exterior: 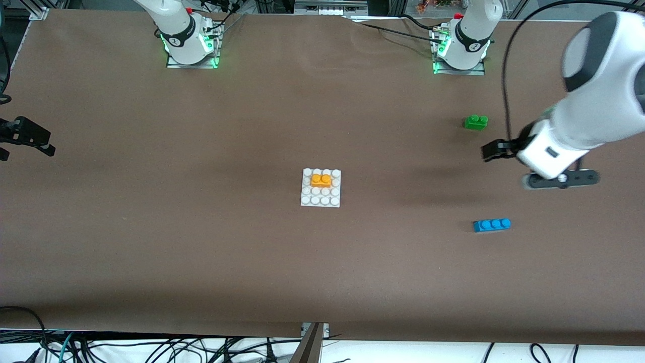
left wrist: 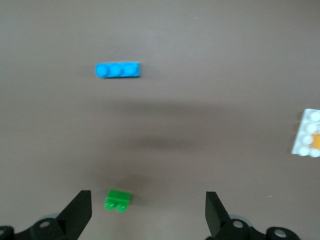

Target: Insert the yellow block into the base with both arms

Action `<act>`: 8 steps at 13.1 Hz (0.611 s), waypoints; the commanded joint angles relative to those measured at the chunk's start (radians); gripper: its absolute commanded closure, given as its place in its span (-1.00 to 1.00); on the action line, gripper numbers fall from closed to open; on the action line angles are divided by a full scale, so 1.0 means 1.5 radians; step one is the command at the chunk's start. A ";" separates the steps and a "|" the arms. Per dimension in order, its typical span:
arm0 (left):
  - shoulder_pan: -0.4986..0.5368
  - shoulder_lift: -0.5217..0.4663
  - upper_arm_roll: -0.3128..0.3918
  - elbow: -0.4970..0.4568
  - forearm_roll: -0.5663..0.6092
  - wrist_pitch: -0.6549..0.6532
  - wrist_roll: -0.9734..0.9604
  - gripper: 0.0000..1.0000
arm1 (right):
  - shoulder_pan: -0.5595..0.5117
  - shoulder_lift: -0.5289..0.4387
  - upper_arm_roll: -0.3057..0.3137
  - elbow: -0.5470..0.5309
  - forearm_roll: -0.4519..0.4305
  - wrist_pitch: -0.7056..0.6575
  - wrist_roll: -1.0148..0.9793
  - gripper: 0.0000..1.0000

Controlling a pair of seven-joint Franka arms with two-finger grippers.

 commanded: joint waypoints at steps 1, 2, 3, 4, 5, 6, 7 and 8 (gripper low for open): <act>0.034 -0.080 -0.011 -0.116 -0.014 0.033 0.023 -1.00 | -0.001 -0.002 0.001 0.002 -0.005 -0.007 -0.008 -1.00; 0.046 -0.103 -0.011 -0.151 -0.014 0.048 0.031 -1.00 | -0.001 -0.002 0.001 0.002 -0.005 -0.006 -0.008 -1.00; 0.049 -0.122 -0.011 -0.179 -0.014 0.064 0.038 -1.00 | -0.001 -0.002 0.001 0.002 -0.005 -0.006 -0.008 -1.00; 0.050 -0.129 -0.011 -0.188 -0.014 0.067 0.039 -1.00 | -0.001 -0.002 0.001 0.001 -0.005 -0.007 -0.008 -1.00; 0.050 -0.131 -0.011 -0.188 -0.014 0.067 0.039 -1.00 | -0.001 -0.001 0.001 0.002 -0.005 -0.007 -0.008 -1.00; 0.050 -0.131 -0.010 -0.188 -0.014 0.067 0.039 -1.00 | 0.000 -0.001 0.001 0.002 -0.005 -0.006 -0.007 -1.00; 0.050 -0.132 -0.009 -0.186 -0.014 0.067 0.039 -1.00 | 0.000 -0.002 0.001 0.002 -0.005 -0.006 -0.007 -1.00; 0.050 -0.132 -0.009 -0.182 -0.014 0.067 0.039 -1.00 | 0.000 -0.001 0.001 0.002 -0.005 -0.006 -0.007 -1.00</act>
